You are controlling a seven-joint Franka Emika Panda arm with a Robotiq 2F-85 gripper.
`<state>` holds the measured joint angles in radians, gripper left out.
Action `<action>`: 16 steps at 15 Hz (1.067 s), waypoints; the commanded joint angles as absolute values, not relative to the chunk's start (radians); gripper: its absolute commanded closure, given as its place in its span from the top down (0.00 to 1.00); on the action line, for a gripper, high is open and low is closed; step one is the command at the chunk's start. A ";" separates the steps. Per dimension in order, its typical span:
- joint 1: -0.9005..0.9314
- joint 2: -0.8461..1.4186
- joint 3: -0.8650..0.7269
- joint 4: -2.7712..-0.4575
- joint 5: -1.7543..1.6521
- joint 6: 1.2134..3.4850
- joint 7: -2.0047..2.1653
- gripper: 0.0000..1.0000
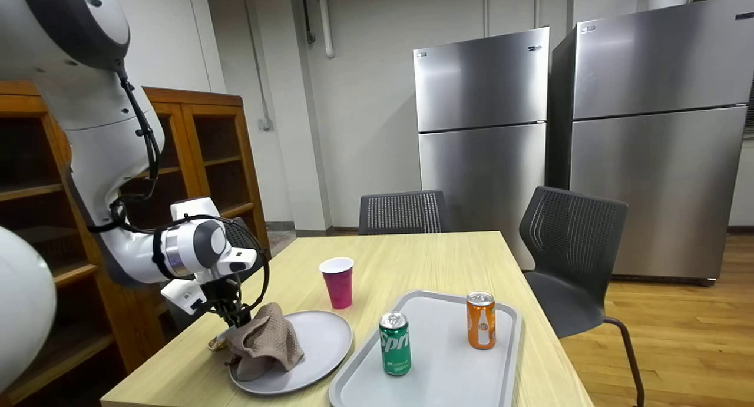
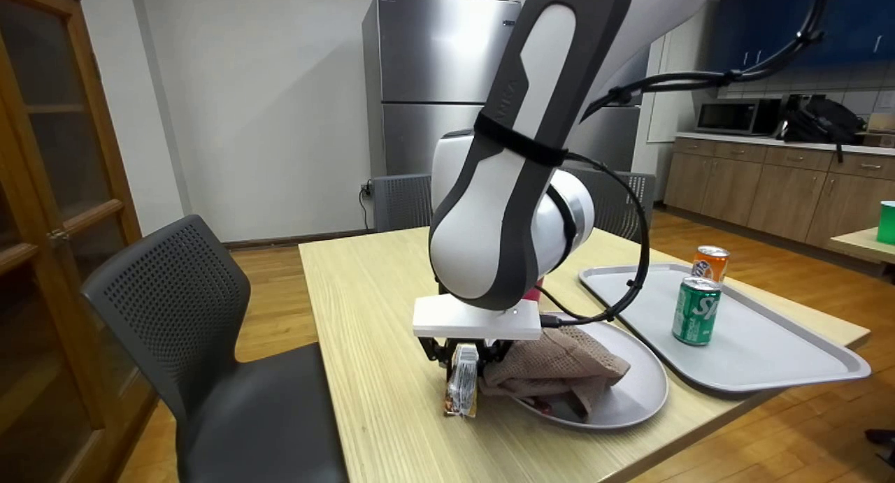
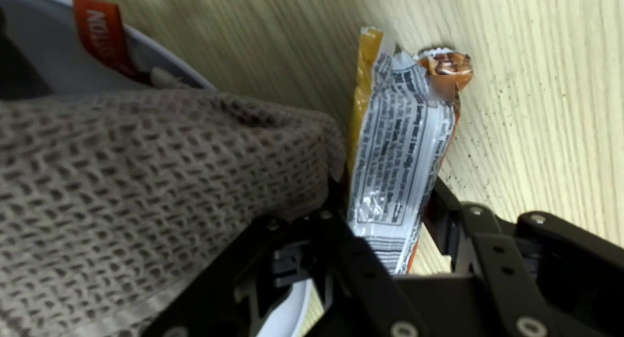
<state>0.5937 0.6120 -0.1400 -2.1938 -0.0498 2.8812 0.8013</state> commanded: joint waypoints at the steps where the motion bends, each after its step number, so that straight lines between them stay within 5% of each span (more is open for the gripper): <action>1: 0.611 0.634 -0.152 -2.145 -0.056 2.837 0.808 0.19; 4: 0.609 0.634 -0.152 -2.136 -0.059 2.826 0.806 0.19; 5: 0.606 0.630 -0.150 -2.136 -0.059 2.820 0.803 0.69; 10: 0.595 0.596 -0.154 -2.162 -0.061 2.826 0.795 0.98; 16: 0.587 0.553 -0.188 -2.198 -0.068 2.846 0.795 1.00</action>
